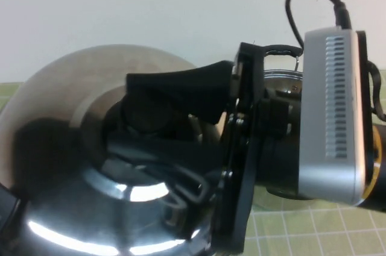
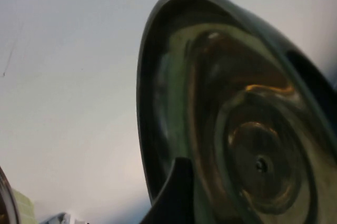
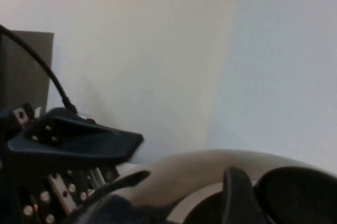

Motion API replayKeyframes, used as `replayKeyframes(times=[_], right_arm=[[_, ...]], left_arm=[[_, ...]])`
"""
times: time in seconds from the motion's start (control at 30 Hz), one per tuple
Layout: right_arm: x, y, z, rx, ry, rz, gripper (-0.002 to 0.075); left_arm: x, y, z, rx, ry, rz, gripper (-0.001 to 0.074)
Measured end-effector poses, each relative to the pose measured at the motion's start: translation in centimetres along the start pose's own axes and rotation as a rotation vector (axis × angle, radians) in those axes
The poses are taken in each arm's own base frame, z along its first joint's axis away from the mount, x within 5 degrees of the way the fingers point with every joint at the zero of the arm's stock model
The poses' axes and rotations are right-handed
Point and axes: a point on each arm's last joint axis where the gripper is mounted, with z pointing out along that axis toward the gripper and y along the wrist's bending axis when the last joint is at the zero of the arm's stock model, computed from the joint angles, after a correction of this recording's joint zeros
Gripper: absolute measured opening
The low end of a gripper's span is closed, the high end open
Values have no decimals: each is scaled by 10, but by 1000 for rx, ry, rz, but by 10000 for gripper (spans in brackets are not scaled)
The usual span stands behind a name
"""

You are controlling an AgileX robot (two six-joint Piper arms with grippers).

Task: Put pot lid on rack
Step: Hand over the pot lid

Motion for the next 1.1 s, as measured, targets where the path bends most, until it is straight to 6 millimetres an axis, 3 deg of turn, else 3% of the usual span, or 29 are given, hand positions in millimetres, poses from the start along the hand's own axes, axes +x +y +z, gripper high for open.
replayKeyframes(times=[0.1,0.2,0.27,0.4,0.6,0.67,0.83,0.97,1.1], right_arm=[[-4,11,7,-39,-14,-25,349],[4,13,14,-63,-11,-17,349],[14,15,18,-84,-13,2,349],[27,15,24,-105,-32,43,349],[28,15,25,-106,-57,64,347],[26,14,25,-98,-74,79,393],[22,11,25,-70,-124,120,598],[15,12,24,-75,-188,92,634],[-10,12,15,-45,-259,-32,626]], left_arm=[[1,-1,0,12,11,0,669],[3,-2,0,23,33,9,589],[4,-2,0,27,48,17,479],[6,-3,0,35,71,20,178],[6,-4,0,44,63,10,172],[6,-4,0,45,65,13,170],[7,-3,0,37,76,25,172],[3,-8,2,24,56,61,172],[-6,-28,12,-33,44,207,172]])
